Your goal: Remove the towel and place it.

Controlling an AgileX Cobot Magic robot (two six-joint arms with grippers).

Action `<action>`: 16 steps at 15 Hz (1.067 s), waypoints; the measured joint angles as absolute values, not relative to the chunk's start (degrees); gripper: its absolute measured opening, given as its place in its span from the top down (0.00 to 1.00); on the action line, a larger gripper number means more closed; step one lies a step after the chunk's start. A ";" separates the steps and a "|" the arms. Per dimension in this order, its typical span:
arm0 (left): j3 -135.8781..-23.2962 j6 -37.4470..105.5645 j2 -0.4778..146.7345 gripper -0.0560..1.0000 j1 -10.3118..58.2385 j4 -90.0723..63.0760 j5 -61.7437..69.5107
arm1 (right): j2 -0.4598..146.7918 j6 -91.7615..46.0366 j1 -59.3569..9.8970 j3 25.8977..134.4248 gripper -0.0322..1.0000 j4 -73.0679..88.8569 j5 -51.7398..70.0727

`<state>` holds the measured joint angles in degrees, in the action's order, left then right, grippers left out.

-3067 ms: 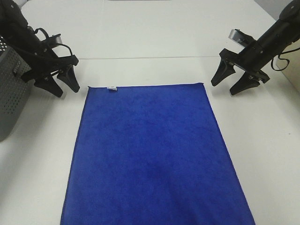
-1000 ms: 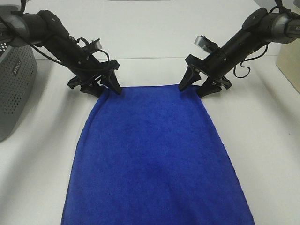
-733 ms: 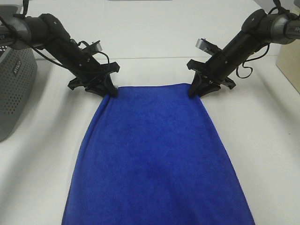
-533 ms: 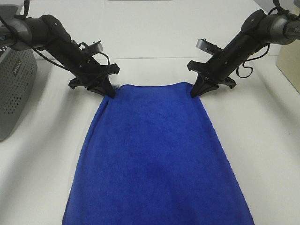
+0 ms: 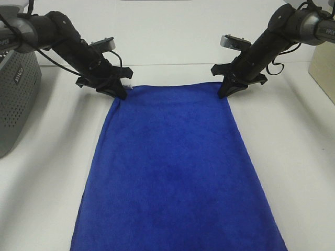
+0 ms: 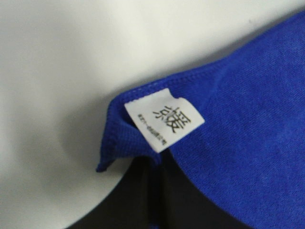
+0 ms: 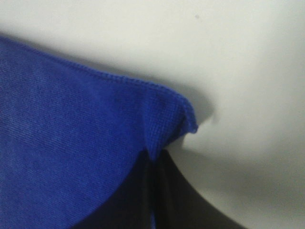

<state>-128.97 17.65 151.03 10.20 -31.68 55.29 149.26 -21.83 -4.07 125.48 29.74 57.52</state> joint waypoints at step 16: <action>-135.45 26.64 155.04 0.94 10.20 -35.58 30.65 | 149.94 -21.83 -4.13 131.89 0.95 28.82 37.18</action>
<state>-135.45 26.64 155.04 10.20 -35.58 30.65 149.94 -21.83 -4.13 131.89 28.82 37.18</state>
